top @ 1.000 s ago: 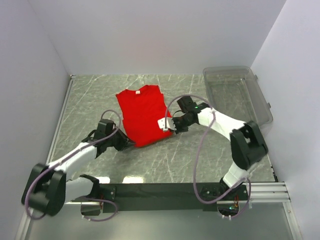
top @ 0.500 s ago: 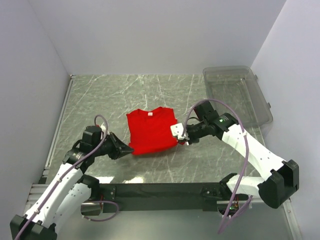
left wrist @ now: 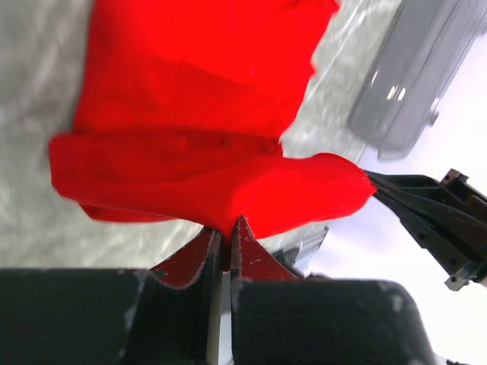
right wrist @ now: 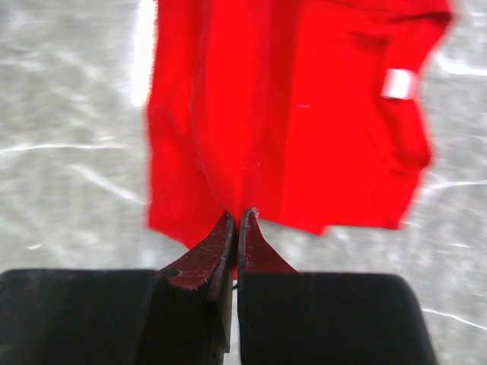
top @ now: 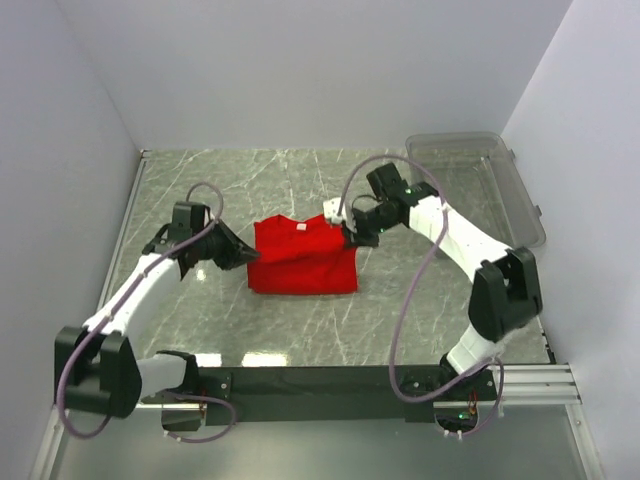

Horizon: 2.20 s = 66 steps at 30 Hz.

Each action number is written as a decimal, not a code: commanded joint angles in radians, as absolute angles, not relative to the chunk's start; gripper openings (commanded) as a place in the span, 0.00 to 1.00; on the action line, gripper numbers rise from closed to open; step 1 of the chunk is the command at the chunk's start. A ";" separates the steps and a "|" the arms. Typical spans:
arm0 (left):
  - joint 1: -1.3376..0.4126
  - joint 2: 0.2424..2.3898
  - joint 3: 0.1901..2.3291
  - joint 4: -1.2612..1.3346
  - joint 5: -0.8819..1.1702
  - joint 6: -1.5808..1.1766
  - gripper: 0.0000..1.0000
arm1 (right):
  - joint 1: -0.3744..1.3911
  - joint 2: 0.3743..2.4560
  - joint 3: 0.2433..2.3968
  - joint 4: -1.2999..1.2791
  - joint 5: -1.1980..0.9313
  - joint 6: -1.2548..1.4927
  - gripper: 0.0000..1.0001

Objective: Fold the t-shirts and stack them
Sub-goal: Fold the tshirt

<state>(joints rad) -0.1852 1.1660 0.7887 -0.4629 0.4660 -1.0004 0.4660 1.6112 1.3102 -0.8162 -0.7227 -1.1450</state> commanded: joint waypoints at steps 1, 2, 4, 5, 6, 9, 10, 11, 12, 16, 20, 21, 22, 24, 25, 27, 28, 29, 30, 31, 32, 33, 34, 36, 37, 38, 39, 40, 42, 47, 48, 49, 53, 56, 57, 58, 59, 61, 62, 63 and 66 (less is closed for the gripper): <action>-0.138 1.238 0.865 -0.371 0.489 -0.914 0.01 | 0.430 1.683 1.439 -0.793 -0.727 -1.124 0.00; -0.130 1.264 0.886 -0.364 0.497 -0.899 0.01 | 0.423 1.706 1.462 -0.801 -0.730 -1.124 0.00; -0.126 1.337 0.906 -0.336 0.527 -0.890 0.01 | 0.411 1.762 1.514 -0.802 -0.729 -1.123 0.00; -0.126 1.362 0.925 -0.310 0.537 -0.884 0.01 | 0.411 1.778 1.528 -0.801 -0.724 -1.123 0.00; -0.124 1.412 0.937 -0.299 0.546 -0.879 0.01 | 0.408 1.811 1.552 -0.795 -0.718 -1.121 0.00; -0.123 1.506 0.992 -0.273 0.575 -0.864 0.01 | 0.405 1.868 1.598 -0.793 -0.713 -1.114 0.00; -0.123 1.526 1.020 -0.265 0.589 -0.859 0.01 | 0.405 1.881 1.606 -0.792 -0.713 -1.108 0.00; -0.123 1.543 1.035 -0.258 0.592 -0.851 0.01 | 0.403 1.888 1.614 -0.787 -0.710 -1.103 0.00; -0.121 1.577 1.051 -0.255 0.592 -0.848 0.01 | 0.402 1.893 1.617 -0.764 -0.704 -1.095 0.00; -0.120 1.632 1.118 -0.247 0.598 -0.831 0.01 | 0.387 1.888 1.623 -0.701 -0.696 -1.055 0.00; -0.117 1.663 1.166 -0.255 0.592 -0.825 0.01 | 0.379 1.928 1.669 -0.701 -0.681 -1.031 0.00; -0.117 1.673 1.169 -0.255 0.592 -0.825 0.01 | 0.377 1.934 1.678 -0.692 -0.680 -1.025 0.00; -0.115 1.678 1.173 -0.255 0.592 -0.825 0.01 | 0.376 1.937 1.680 -0.683 -0.675 -1.014 0.00; -0.114 1.695 1.183 -0.258 0.589 -0.818 0.01 | 0.376 1.948 1.683 -0.670 -0.670 -1.009 0.00; -0.114 1.701 1.186 -0.256 0.591 -0.818 0.01 | 0.376 1.953 1.684 -0.666 -0.669 -1.003 0.00; -0.114 1.720 1.192 -0.255 0.592 -0.815 0.01 | 0.376 1.968 1.692 -0.663 -0.667 -1.000 0.00; -0.114 1.727 1.198 -0.255 0.598 -0.816 0.01 | 0.376 1.973 1.695 -0.664 -0.667 -0.996 0.00; -0.114 1.738 1.201 -0.255 0.600 -0.816 0.01 | 0.374 1.983 1.698 -0.661 -0.663 -0.993 0.00; -0.114 1.744 1.204 -0.256 0.598 -0.815 0.01 | 0.374 1.990 1.703 -0.661 -0.664 -0.991 0.00; -0.114 1.747 1.212 -0.256 0.595 -0.812 0.01 | 0.374 1.991 1.706 -0.660 -0.663 -0.986 0.00; -0.114 1.750 1.213 -0.258 0.595 -0.810 0.01 | 0.374 1.997 1.707 -0.655 -0.661 -0.985 0.00; -0.114 1.756 1.216 -0.261 0.594 -0.810 0.01 | 0.373 2.000 1.707 -0.649 -0.657 -0.982 0.00; -0.114 1.761 1.224 -0.262 0.591 -0.808 0.01 | 0.373 2.002 1.709 -0.647 -0.655 -0.977 0.00; -0.114 1.775 1.235 -0.270 0.588 -0.805 0.01 | 0.374 2.011 1.715 -0.644 -0.649 -0.973 0.00; -0.114 1.781 1.245 -0.273 0.584 -0.805 0.01 | 0.374 2.014 1.718 -0.643 -0.646 -0.966 0.00; -0.114 1.784 1.250 -0.276 0.578 -0.805 0.01 | 0.374 2.019 1.720 -0.638 -0.641 -0.962 0.00; -0.114 1.793 1.256 -0.284 0.575 -0.805 0.02 | 0.374 2.022 1.724 -0.628 -0.637 -0.953 0.00; -0.114 1.796 1.267 -0.288 0.568 -0.805 0.03 | 0.373 2.025 1.724 -0.617 -0.624 -0.933 0.00; -0.114 1.809 1.279 -0.302 0.548 -0.808 0.19 | 0.373 2.033 1.727 -0.560 -0.603 -0.888 0.13; -0.112 1.790 1.354 -0.333 0.439 -0.799 0.65 | 0.370 2.026 1.753 -0.413 -0.479 -0.642 0.52; -0.113 1.780 1.368 -0.339 0.389 -0.789 0.70 | 0.367 2.022 1.759 -0.391 -0.468 -0.618 0.53; -0.114 1.767 1.393 -0.345 0.364 -0.769 0.72 | 0.365 2.017 1.763 -0.385 -0.460 -0.585 0.53; -0.112 1.663 1.407 -0.342 0.273 -0.697 0.75 | 0.350 1.957 1.730 -0.370 -0.512 -0.549 0.53; -0.112 1.591 1.341 -0.273 0.334 -0.663 0.74 | 0.342 1.930 1.724 -0.522 -0.693 -0.612 0.45; -0.112 1.577 1.315 -0.237 0.375 -0.660 0.73 | 0.345 1.928 1.721 -0.561 -0.728 -0.636 0.42; -0.113 1.566 1.260 -0.207 0.443 -0.663 0.73 | 0.348 1.922 1.720 -0.587 -0.753 -0.658 0.33; -0.114 1.559 1.235 -0.181 0.484 -0.670 0.71 | 0.353 1.919 1.697 -0.597 -0.764 -0.643 0.29; -0.114 1.574 1.188 -0.123 0.541 -0.689 0.67 | 0.360 1.924 1.681 -0.617 -0.781 -0.617 0.23; -0.118 1.598 1.183 -0.121 0.560 -0.695 0.65 | 0.368 1.925 1.663 -0.612 -0.778 -0.598 0.21; -0.121 1.614 1.178 -0.112 0.574 -0.699 0.63 | 0.373 1.931 1.658 -0.598 -0.772 -0.577 0.19; -0.141 1.672 1.169 -0.069 0.613 -0.732 0.57 | 0.382 1.976 1.678 -0.604 -0.762 -0.467 0.14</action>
<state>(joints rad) -0.1226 1.6165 1.1938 -0.1413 0.5213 -0.7189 0.3676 1.9732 1.6695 -0.5774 -0.7242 -0.5735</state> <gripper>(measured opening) 0.581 0.153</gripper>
